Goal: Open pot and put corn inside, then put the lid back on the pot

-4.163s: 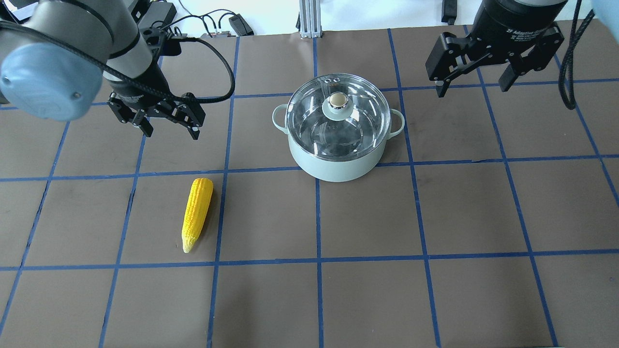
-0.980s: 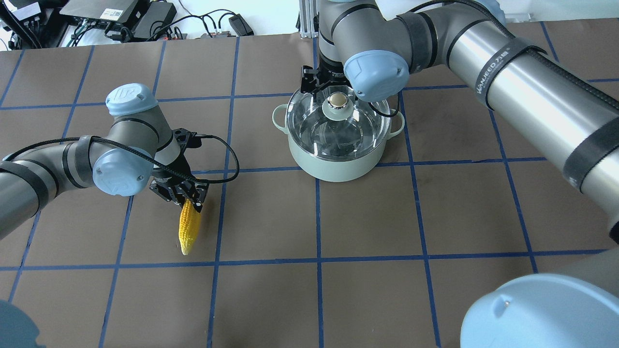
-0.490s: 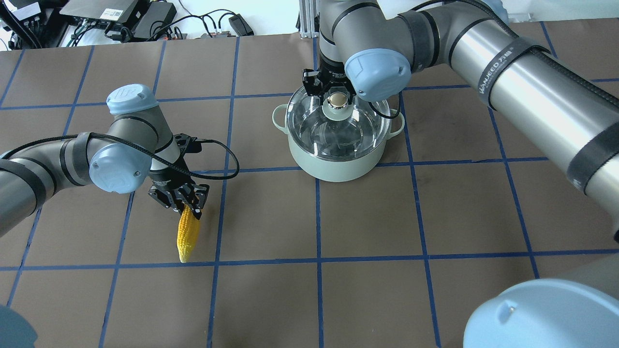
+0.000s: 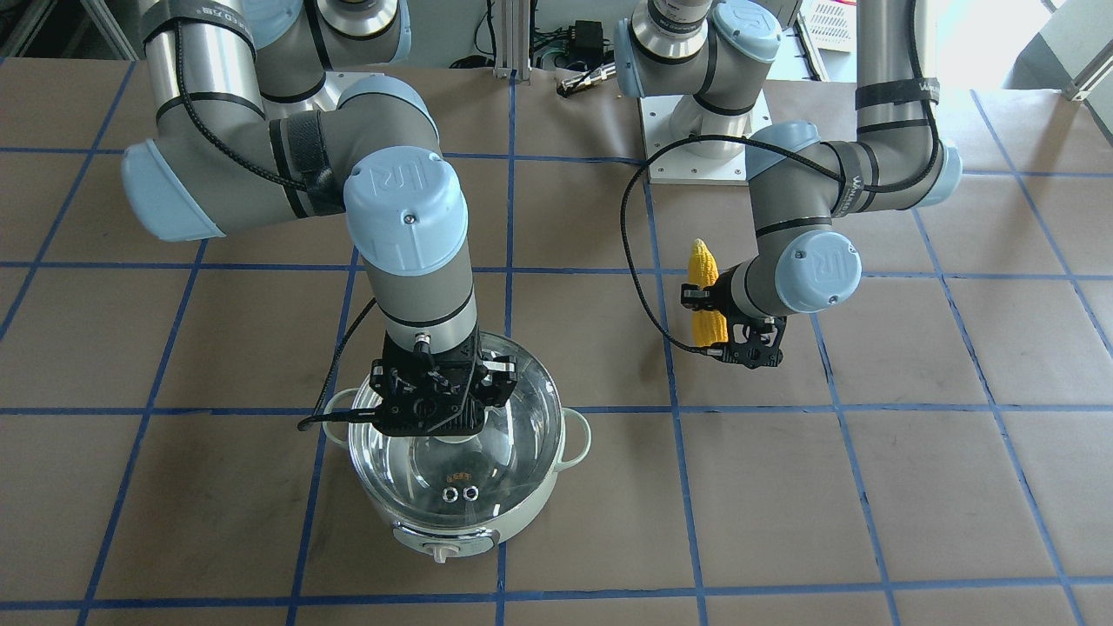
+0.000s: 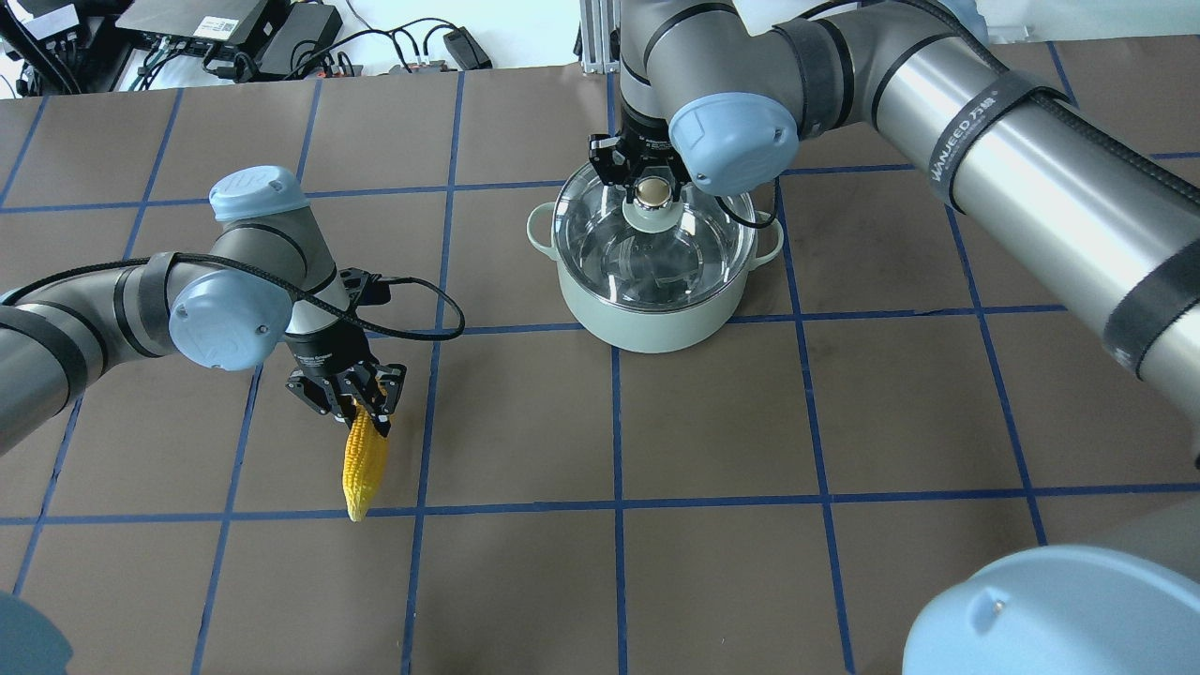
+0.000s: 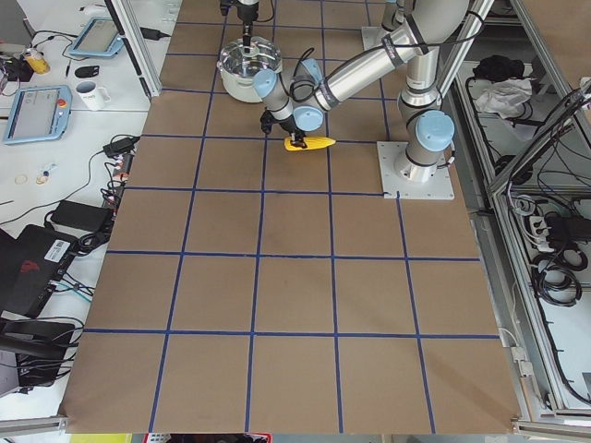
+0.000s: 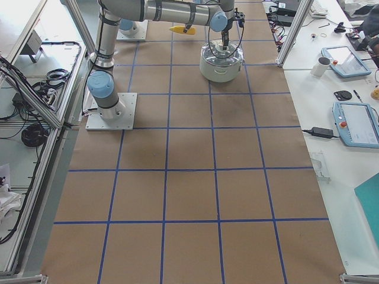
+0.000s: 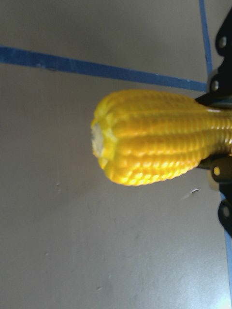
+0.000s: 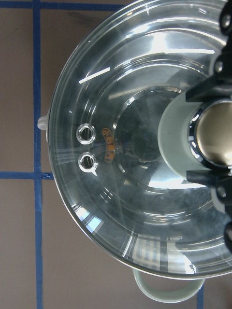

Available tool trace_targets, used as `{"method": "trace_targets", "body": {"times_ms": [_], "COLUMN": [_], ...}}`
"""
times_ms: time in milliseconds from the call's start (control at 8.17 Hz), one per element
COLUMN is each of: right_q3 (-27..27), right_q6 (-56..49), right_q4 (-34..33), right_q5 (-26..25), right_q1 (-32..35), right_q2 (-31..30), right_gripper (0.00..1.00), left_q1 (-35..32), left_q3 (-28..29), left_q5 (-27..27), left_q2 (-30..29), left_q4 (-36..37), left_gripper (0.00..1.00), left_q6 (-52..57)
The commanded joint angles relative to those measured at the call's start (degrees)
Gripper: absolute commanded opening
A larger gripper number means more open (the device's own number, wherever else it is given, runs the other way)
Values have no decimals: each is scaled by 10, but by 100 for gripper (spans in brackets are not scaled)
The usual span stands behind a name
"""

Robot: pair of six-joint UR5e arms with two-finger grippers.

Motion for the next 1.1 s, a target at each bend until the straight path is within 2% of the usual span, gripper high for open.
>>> {"method": "trace_targets", "body": {"times_ms": [0,122,367,612,735,980], "right_q3": [-2,-3,-7,-6,-6,-6], "right_q6": [-2,-3,-10,-16,-19,-50], "right_q4": [8,35,114,197,221,254], "right_q5": [-1,0,6,7,26,29], "right_q1": [0,-1,-17,-53,-71,-91], "right_q2": [-31,-59,-139,-183,-195,-216], "right_gripper": [33,34,36,38,38,37], "left_q1": [-6,-22,-39,-44,-55,-96], "left_q3": [26,59,159,214,239,315], "left_q5": [-2,-2,-6,-17,-36,-53], "left_q2": [2,10,6,5,4,-4], "left_q4": [-15,-25,-104,-106,-106,-106], "left_gripper": [1,1,0,0,0,0], "left_q6": [-30,-46,-57,-58,-74,-124]}}
